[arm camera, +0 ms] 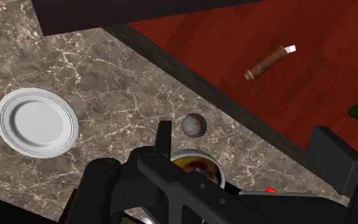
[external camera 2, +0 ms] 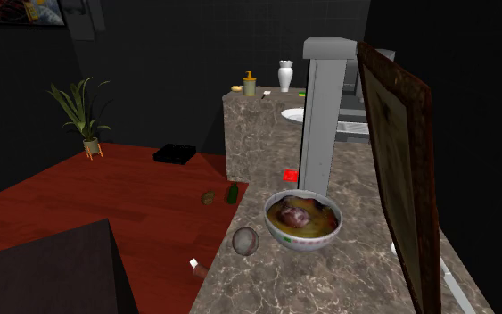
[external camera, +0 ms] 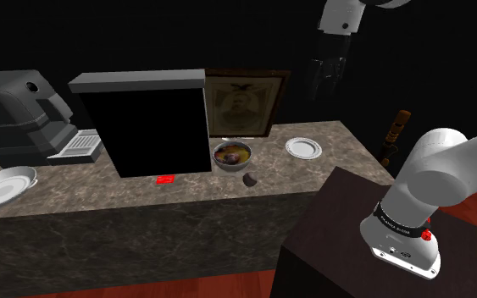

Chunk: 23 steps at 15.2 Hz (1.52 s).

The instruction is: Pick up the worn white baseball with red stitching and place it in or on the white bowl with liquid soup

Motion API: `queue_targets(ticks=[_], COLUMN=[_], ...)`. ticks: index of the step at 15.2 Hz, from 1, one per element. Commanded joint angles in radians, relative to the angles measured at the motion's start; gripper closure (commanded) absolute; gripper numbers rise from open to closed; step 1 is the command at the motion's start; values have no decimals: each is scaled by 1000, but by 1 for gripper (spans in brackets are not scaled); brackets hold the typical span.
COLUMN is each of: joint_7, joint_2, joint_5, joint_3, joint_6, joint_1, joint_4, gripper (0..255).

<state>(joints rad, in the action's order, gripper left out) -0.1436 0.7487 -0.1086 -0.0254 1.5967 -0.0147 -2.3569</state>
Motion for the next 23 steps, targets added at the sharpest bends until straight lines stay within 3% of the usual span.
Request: queue_targets(ticks=[1, 12, 23], joint_7=[0, 24, 64], joint_2=[0, -198, -589], joint_5=[0, -22, -67], joint_3=[0, 24, 36], joint_6=[0, 435, 870], joint_1=[0, 10, 33], joint_4=[0, -206, -220], gripper=[0, 0, 0])
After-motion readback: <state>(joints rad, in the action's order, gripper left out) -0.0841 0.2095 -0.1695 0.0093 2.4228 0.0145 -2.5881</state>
